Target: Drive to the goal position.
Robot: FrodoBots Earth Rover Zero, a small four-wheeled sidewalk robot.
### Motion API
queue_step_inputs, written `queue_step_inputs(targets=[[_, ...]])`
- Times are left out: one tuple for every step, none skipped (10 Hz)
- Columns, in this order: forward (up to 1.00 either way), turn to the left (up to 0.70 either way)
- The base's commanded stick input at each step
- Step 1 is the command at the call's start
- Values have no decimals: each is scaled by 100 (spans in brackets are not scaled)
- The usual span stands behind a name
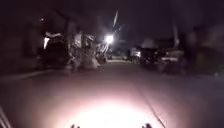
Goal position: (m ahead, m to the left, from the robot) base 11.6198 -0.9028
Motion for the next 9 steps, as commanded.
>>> queue_step_inputs(targets=[[100, 0], [100, 0], [100, 0], [100, 0], [100, 0], [100, 0], [100, 0], [100, 0], [100, 0]])
